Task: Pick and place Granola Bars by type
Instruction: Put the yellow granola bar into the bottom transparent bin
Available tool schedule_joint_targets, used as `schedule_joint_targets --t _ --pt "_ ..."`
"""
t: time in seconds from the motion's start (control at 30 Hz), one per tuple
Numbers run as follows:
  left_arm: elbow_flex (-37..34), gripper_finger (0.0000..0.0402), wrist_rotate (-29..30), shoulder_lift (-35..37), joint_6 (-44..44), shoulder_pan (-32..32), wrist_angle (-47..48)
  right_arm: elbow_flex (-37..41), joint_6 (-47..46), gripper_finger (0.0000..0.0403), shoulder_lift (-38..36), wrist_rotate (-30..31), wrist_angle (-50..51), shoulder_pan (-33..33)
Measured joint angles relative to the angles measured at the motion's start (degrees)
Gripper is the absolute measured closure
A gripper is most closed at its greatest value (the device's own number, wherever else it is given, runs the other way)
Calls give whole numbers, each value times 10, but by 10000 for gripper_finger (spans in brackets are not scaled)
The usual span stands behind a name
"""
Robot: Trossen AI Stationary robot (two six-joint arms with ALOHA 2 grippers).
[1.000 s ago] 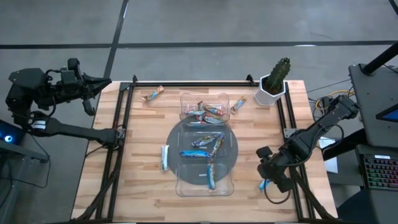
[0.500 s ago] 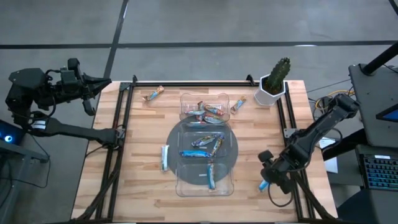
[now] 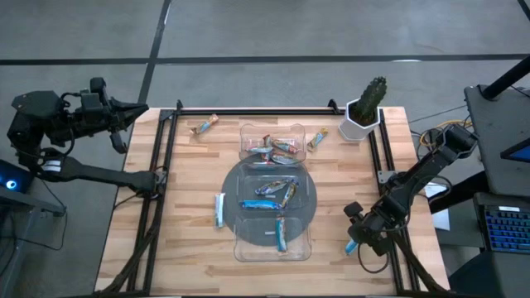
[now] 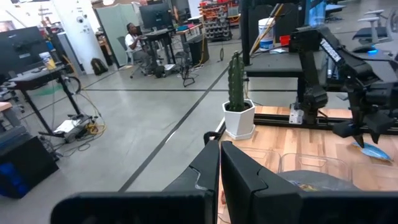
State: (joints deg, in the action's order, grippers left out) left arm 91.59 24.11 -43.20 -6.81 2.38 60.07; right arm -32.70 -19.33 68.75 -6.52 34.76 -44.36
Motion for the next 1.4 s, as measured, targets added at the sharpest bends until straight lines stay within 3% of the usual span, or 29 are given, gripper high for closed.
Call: schedule_joint_targets --t 0.5,0.97,1.23,1.4 --pt "0 402 16 0 0 0 0 56 14 223 0 5 -38 0" --pt "0 402 29 0 0 0 0 53 -5 338 0 5 -79 0" --pt "0 402 29 0 0 0 0 10 -4 352 0 9 -78 1" --pt "0 402 29 0 0 0 0 -50 -4 350 0 69 -62 1"
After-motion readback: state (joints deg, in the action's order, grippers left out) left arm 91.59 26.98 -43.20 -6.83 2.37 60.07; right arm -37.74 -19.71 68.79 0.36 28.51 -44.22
